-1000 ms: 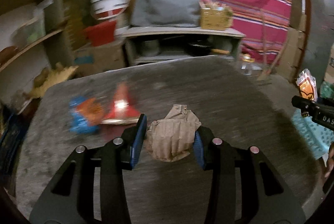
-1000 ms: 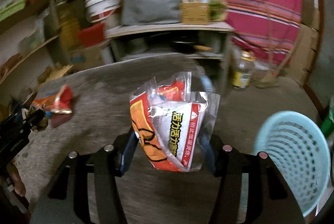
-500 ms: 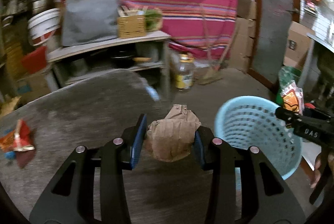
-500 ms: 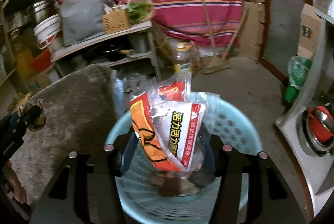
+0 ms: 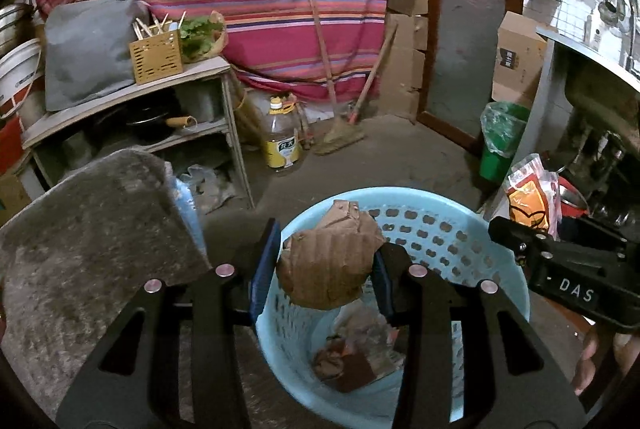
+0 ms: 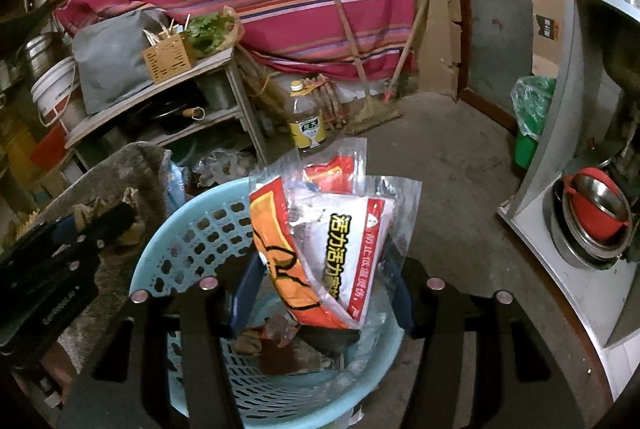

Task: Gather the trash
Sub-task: 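Open both tools to drop the paper bag and snack bag into the basket, then grasp the orange strip on the table with the left tool, then grasp the red wrapper with gold band with the right tool while the left tool holds the strip, then carry the orange strip and red wrapper over the blue basket, then open both tools to drop the strip and wrapper into the basket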

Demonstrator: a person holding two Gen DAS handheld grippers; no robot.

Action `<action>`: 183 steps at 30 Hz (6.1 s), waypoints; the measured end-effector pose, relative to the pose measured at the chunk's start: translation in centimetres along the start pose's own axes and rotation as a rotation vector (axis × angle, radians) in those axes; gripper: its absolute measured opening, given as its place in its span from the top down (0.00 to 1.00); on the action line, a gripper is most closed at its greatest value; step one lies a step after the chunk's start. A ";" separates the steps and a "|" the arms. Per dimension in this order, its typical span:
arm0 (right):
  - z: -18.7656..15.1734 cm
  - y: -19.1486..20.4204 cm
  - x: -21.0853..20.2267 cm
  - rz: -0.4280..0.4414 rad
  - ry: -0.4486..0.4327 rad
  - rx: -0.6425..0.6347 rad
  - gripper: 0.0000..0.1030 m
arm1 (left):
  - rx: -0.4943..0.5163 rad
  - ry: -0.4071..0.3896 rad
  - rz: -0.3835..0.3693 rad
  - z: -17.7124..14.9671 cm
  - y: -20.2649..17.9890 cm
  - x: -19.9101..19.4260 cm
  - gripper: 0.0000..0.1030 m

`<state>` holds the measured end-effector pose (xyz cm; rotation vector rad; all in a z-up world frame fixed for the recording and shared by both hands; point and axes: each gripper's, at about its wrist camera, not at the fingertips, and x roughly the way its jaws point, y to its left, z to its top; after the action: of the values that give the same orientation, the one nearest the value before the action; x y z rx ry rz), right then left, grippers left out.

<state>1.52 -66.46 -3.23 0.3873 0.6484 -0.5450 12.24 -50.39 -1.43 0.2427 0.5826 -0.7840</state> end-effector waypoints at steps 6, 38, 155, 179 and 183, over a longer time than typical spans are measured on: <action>-0.4 0.4 0.2 0.006 0.011 -0.012 0.46 | -0.014 -0.042 0.041 0.2 1.1 -1.9 0.18; -2.8 25.6 2.1 0.142 0.022 -0.257 0.11 | -0.279 -0.055 0.576 -9.8 33.1 -17.4 0.05; 0.9 6.0 0.8 -0.018 -0.031 -0.064 0.66 | -0.016 0.027 -0.030 -3.2 4.8 -4.3 0.92; 0.0 6.2 2.4 -0.022 0.012 -0.053 0.61 | -0.076 -0.038 0.061 -2.5 6.9 -5.6 0.12; -0.3 7.1 3.0 -0.068 0.034 -0.047 0.23 | -0.081 -0.062 0.137 -3.2 10.4 -8.0 0.05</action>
<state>7.51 -61.78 -4.17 0.3321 0.7077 -0.5876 14.01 -37.10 0.47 0.1811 0.5321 -0.6321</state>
